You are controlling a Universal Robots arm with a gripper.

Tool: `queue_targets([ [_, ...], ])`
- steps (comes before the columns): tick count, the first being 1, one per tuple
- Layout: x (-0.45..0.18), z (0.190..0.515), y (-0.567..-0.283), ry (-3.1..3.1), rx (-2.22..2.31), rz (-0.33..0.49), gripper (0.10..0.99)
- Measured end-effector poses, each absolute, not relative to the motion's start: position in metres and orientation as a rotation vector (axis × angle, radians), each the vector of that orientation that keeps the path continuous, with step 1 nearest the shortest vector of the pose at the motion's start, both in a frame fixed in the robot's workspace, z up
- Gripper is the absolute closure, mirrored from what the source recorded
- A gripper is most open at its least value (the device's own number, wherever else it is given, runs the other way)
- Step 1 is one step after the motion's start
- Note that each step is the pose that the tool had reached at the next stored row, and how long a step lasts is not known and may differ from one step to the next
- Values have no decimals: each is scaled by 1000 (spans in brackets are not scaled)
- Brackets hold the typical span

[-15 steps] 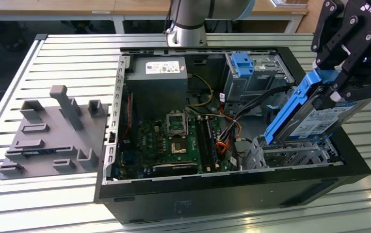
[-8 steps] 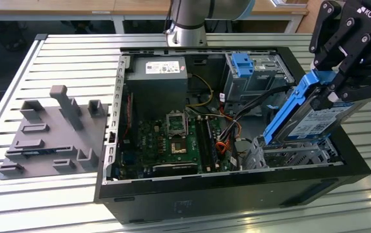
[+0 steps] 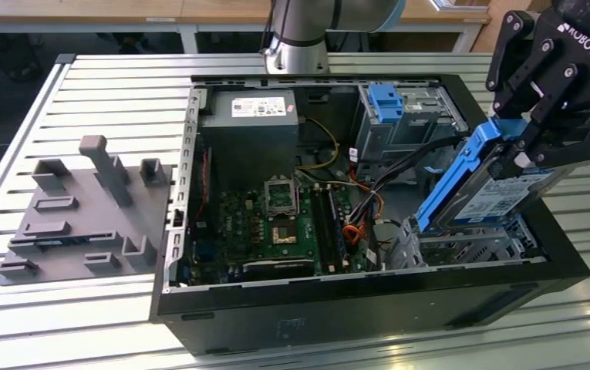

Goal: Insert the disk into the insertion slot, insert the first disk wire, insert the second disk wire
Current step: 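Insert the disk into the insertion slot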

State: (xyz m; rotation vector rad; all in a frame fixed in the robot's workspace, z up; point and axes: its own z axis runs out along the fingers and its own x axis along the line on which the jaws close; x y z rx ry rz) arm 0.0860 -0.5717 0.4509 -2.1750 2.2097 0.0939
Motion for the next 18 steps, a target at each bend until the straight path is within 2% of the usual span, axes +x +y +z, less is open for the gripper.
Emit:
queue_targets([
  [18,86,433,-568,2210,-2175,94,718],
])
